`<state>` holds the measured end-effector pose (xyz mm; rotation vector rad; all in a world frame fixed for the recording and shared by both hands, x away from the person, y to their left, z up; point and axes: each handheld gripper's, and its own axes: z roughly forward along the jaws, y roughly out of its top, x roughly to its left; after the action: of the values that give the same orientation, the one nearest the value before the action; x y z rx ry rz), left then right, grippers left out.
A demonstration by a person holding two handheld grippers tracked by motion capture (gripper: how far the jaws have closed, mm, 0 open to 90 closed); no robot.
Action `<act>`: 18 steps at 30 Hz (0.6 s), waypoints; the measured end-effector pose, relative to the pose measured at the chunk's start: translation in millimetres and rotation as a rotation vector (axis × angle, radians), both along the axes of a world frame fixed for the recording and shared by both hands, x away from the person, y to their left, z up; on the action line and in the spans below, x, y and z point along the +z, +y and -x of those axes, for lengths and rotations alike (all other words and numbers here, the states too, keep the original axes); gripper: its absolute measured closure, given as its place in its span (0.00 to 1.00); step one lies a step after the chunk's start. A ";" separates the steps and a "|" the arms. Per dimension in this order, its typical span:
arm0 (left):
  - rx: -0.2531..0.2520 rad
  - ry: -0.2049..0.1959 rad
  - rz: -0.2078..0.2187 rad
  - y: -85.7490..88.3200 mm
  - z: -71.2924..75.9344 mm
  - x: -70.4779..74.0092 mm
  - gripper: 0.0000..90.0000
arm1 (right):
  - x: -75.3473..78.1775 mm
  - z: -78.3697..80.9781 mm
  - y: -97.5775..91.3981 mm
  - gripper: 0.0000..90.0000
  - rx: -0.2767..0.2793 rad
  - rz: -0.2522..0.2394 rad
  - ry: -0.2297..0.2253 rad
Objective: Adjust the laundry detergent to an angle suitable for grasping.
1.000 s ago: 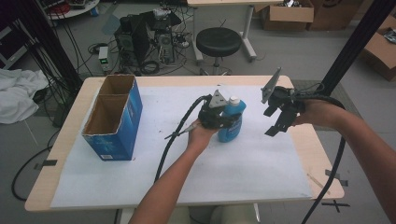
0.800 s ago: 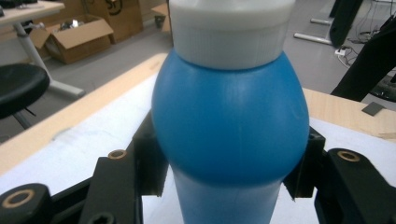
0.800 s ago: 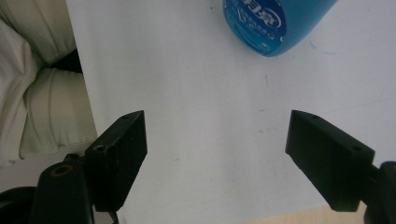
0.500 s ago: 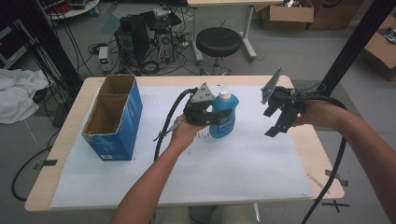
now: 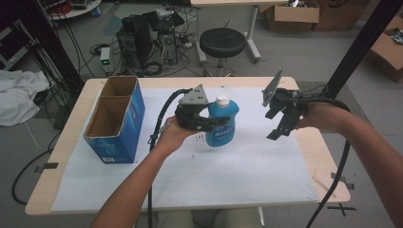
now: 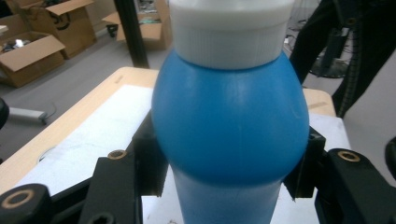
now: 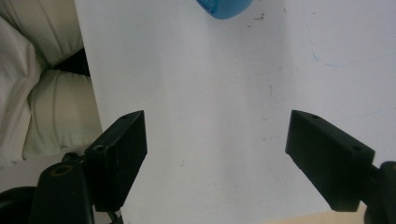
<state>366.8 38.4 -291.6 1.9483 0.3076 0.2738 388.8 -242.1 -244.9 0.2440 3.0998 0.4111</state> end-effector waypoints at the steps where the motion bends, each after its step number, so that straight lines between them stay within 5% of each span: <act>1: -0.005 0.002 -0.001 2.0 0.9 0.9 0.50 | 0.3 0.4 0.8 0.23 0.001 0.002 -0.001; 18: -0.142 0.017 -0.011 29.1 12.9 -11.0 0.50 | -2.1 4.0 15.3 0.23 0.021 0.005 0.003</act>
<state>353.9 67.4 -302.6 1.9736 0.1781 0.1661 384.8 -226.8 -247.0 0.2131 3.1087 0.4032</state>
